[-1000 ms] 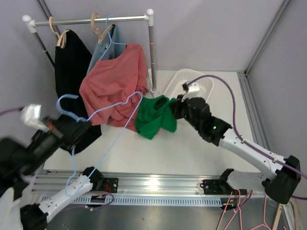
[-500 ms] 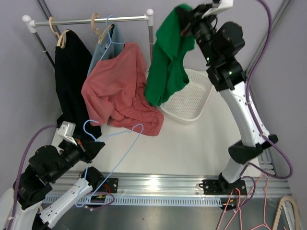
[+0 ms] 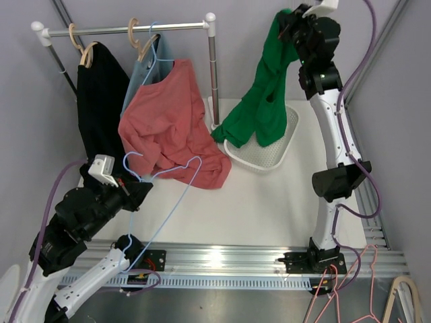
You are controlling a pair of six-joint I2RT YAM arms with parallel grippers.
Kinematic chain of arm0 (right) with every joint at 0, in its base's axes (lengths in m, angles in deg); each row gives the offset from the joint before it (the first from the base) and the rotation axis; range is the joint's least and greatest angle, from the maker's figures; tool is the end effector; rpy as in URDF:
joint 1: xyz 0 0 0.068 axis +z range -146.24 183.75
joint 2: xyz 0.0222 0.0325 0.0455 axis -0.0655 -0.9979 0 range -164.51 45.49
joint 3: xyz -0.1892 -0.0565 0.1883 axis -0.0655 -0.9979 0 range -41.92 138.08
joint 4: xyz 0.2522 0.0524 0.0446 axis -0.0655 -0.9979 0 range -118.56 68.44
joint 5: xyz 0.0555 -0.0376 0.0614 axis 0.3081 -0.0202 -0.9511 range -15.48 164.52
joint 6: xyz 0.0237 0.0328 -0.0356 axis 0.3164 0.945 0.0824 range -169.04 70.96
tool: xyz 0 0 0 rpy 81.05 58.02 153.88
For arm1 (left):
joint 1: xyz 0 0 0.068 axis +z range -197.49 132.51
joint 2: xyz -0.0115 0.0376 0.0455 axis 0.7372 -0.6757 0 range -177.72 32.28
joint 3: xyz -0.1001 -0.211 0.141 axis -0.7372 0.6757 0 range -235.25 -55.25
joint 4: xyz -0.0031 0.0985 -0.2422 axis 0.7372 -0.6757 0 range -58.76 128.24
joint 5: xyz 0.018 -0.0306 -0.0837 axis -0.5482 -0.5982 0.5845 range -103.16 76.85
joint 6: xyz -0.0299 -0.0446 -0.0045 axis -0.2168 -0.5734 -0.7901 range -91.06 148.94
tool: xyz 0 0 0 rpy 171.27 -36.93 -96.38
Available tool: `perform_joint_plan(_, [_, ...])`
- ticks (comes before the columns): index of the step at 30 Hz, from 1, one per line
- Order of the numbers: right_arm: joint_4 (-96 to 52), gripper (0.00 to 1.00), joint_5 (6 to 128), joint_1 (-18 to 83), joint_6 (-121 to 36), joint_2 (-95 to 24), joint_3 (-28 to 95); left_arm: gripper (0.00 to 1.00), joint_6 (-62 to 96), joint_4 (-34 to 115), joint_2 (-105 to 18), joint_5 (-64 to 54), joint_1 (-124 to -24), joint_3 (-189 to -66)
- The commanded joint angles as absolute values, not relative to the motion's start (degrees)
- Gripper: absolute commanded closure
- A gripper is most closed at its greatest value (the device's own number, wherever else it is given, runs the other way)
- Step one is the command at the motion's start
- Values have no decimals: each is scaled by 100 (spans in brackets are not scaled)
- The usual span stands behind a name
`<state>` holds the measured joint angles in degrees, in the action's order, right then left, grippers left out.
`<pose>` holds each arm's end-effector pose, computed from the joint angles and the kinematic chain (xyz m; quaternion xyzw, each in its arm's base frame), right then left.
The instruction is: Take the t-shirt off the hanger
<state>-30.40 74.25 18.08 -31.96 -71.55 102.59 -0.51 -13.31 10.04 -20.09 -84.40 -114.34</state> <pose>0.4200 0.1075 0.5499 0.0121 0.5833 0.2211 0.7815 0.0357 -0.0214 0.3807 0.0145 0.7910 -0.2936 0.5365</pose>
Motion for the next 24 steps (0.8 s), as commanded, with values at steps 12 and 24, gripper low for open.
perform_joint_plan(12, [-4785, 51, 7969, 2283, -2364, -5877, 4942, 99, 495, -299, -462, -2405, -8450, -12107])
perform_joint_plan(24, [-5452, 0, 8366, 2388, -2865, -3741, 5610, 99, 1223, -159, -1798, -3018, -8450, -13373])
